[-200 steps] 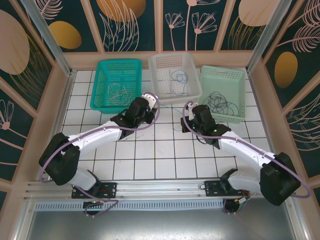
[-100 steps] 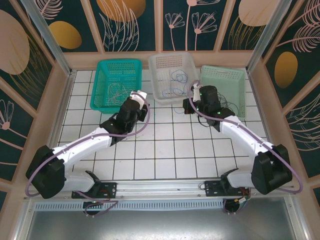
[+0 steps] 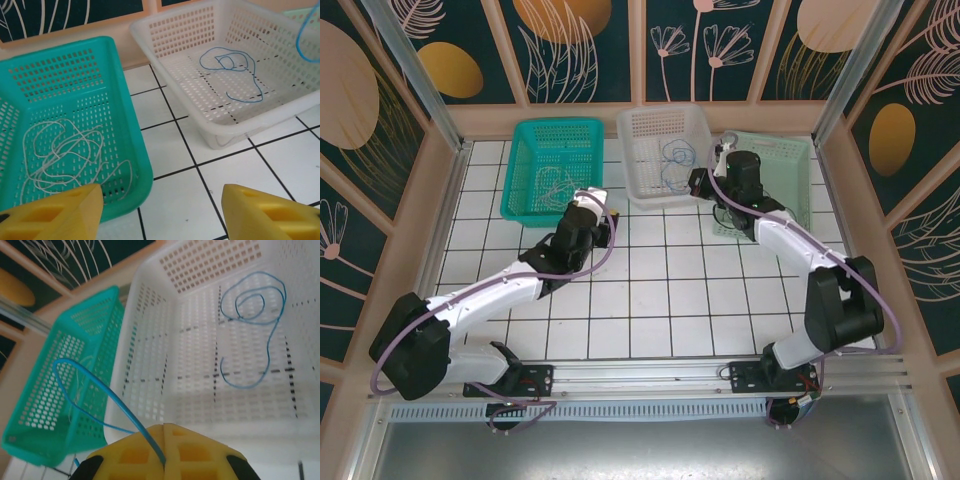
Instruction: Untangle the cables
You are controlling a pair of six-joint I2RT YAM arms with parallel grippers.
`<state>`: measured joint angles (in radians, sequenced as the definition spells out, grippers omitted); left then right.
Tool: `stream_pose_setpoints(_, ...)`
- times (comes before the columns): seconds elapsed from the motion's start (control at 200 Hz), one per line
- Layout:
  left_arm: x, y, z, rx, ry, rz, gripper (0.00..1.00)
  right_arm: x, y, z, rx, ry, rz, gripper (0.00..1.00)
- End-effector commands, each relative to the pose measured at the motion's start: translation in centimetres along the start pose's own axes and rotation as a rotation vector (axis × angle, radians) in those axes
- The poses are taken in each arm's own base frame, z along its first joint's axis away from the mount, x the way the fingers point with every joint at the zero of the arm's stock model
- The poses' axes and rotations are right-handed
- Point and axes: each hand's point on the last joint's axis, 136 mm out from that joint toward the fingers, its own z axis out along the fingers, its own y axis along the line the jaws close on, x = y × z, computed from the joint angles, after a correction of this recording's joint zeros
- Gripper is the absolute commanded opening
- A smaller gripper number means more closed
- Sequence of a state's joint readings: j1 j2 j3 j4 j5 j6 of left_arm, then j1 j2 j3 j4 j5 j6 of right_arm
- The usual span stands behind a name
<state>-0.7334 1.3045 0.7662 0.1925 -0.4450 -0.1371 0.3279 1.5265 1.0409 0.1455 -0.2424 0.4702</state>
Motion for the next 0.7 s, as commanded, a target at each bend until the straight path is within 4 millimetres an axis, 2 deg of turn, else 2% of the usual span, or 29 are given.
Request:
stream_pose_setpoints(0.0, -0.1, -0.3, -0.5, 0.034, -0.026, -0.069, 0.64, -4.1, 0.7, 1.2, -0.075, -0.108, 0.073, 0.00)
stream_pose_setpoints(0.155, 0.4, -0.6, -0.7, 0.059, -0.022, -0.099, 0.63, -4.7, -1.7, 5.3, -0.122, -0.058, 0.174, 0.00)
stream_pose_setpoints(0.265, 0.4, -0.5, -0.9, 0.065, -0.026, -0.118, 0.64, -3.9, -3.1, 8.5, -0.133, 0.021, 0.203, 0.00)
stream_pose_setpoints(0.315, 0.5, -0.4, -1.1, 0.065, -0.031, -0.129, 0.65, -3.4, -3.5, 9.5, -0.132, 0.045, 0.193, 0.18)
stream_pose_setpoints(0.36, 0.6, -0.3, -1.3, 0.066, -0.032, -0.132, 0.66, -3.1, -3.7, 9.8, -0.131, 0.055, 0.178, 0.49)
stream_pose_setpoints(0.41, 0.9, -0.2, -1.4, 0.064, -0.030, -0.135, 0.68, -2.9, -3.8, 9.7, -0.135, 0.050, 0.157, 0.67)
stream_pose_setpoints(0.465, 1.1, 0.1, -1.6, 0.056, -0.032, -0.140, 0.70, -3.0, -3.4, 8.9, -0.150, 0.031, 0.133, 0.77)
stream_pose_setpoints(0.561, 1.4, 0.5, -1.8, 0.045, -0.041, -0.154, 0.77, -3.0, -3.0, 7.0, -0.143, -0.005, 0.085, 0.85)
stream_pose_setpoints(0.696, 1.6, 0.8, -2.0, 0.033, -0.057, -0.176, 0.81, -3.1, -2.3, 3.3, -0.124, -0.060, -0.008, 0.87)
